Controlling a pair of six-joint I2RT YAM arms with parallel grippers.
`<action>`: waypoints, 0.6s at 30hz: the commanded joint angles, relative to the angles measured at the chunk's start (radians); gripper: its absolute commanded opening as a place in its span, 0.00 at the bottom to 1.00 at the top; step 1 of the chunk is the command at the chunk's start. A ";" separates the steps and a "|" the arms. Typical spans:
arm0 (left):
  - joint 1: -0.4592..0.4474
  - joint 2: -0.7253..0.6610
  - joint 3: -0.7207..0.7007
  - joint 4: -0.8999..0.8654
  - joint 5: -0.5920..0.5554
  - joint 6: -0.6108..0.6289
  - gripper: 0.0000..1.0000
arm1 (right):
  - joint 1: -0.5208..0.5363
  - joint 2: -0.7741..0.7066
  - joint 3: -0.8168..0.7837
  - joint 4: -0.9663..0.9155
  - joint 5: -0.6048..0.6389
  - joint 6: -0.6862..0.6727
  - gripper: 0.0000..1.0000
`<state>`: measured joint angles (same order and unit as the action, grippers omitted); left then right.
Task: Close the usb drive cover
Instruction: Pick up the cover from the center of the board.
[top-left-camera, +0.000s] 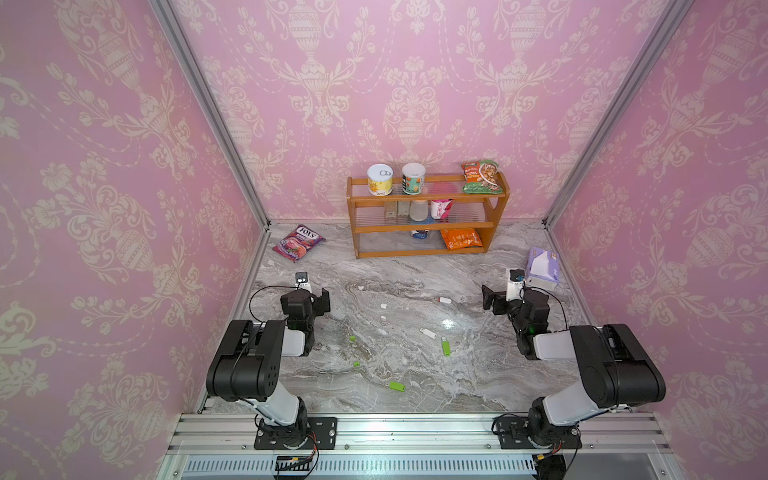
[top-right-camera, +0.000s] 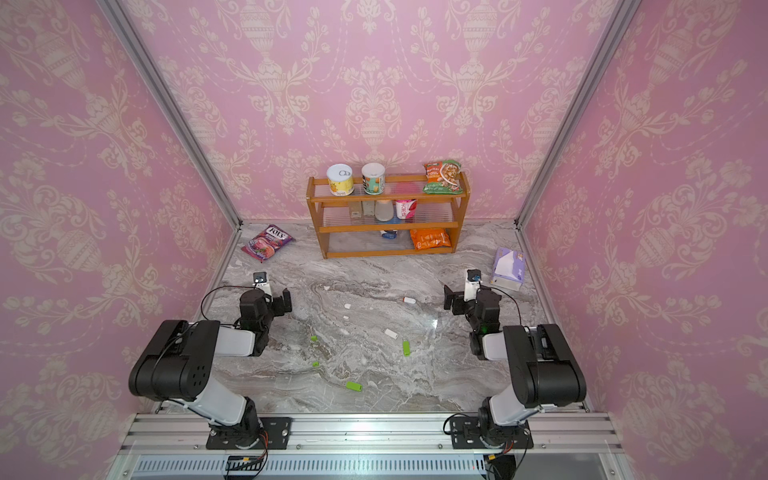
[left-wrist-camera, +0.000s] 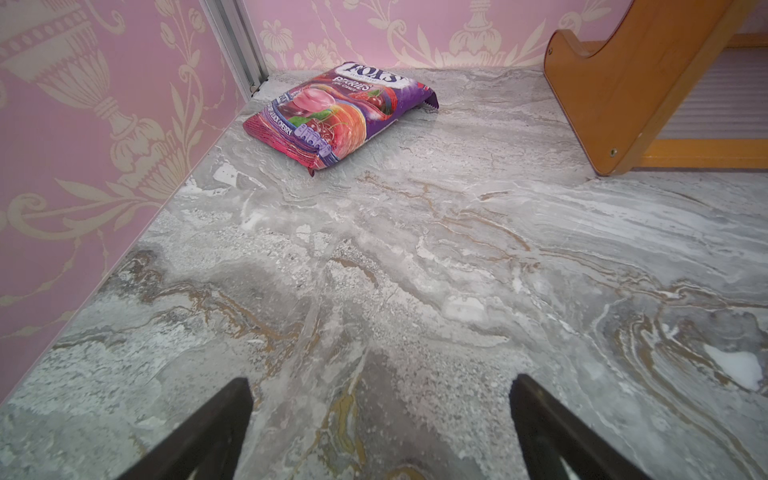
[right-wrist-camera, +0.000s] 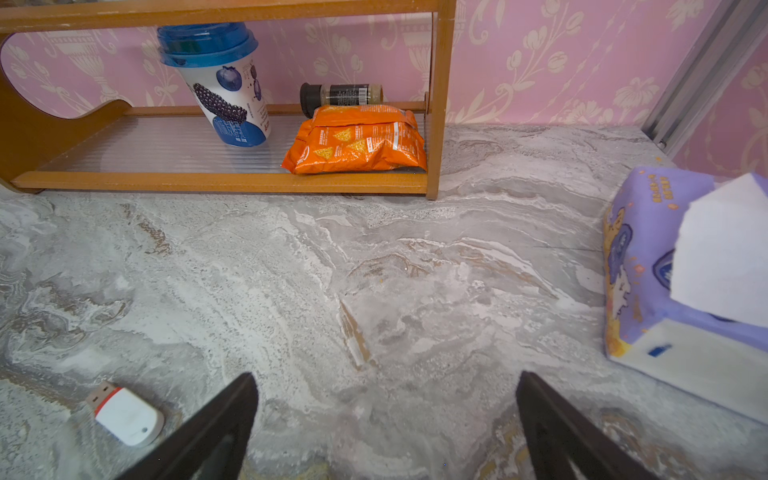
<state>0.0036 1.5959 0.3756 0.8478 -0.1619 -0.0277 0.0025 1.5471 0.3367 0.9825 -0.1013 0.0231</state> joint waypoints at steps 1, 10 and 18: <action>0.006 -0.016 0.017 -0.011 -0.011 -0.018 0.99 | -0.004 0.000 0.019 -0.008 -0.011 -0.002 1.00; 0.005 -0.071 0.048 -0.089 0.070 0.020 0.99 | -0.004 -0.086 0.017 -0.077 0.095 0.030 0.98; 0.003 -0.242 0.238 -0.532 0.008 -0.061 0.99 | 0.053 -0.225 0.350 -0.795 0.127 0.051 1.00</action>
<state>0.0036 1.3735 0.5716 0.5045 -0.1432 -0.0399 0.0185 1.3037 0.5743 0.5102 0.0128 0.0563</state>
